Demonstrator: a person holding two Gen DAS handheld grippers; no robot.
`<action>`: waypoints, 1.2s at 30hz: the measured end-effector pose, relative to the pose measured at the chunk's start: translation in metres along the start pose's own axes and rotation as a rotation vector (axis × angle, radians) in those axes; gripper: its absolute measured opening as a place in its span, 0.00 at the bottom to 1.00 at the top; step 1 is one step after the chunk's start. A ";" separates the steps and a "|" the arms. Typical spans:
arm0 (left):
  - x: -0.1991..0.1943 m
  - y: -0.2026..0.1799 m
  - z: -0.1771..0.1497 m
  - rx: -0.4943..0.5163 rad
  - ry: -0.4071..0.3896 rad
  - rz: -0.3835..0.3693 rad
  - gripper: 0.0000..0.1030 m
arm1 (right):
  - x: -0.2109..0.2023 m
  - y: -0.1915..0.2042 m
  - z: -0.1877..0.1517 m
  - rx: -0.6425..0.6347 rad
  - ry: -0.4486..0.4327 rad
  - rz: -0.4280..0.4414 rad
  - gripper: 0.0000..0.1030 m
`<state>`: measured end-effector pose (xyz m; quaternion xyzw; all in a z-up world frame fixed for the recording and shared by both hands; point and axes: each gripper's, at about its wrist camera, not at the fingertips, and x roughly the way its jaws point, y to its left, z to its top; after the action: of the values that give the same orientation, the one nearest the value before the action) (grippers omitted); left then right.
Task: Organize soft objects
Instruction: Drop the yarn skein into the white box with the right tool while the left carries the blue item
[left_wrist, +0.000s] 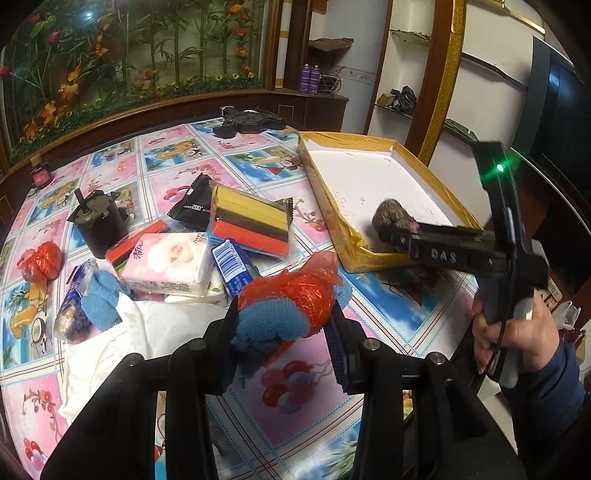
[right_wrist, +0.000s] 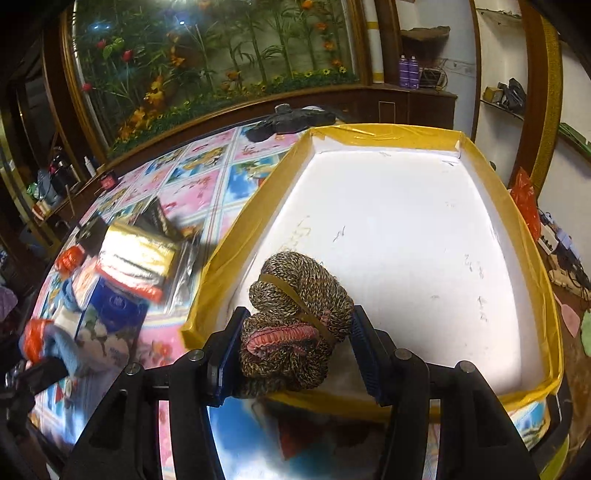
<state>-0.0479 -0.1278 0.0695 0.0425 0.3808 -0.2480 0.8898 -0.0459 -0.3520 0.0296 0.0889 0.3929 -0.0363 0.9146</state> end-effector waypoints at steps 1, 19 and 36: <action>0.000 0.001 0.000 -0.003 0.002 -0.002 0.38 | -0.002 -0.003 -0.003 0.003 0.001 0.010 0.52; 0.047 -0.067 0.129 0.043 -0.063 -0.089 0.38 | -0.098 -0.061 0.074 0.081 -0.149 0.033 0.52; 0.197 -0.098 0.174 -0.034 0.068 -0.084 0.38 | 0.059 -0.108 0.182 0.170 0.053 -0.150 0.52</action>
<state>0.1358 -0.3396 0.0661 0.0196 0.4163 -0.2770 0.8658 0.1098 -0.4925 0.0951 0.1375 0.4181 -0.1355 0.8876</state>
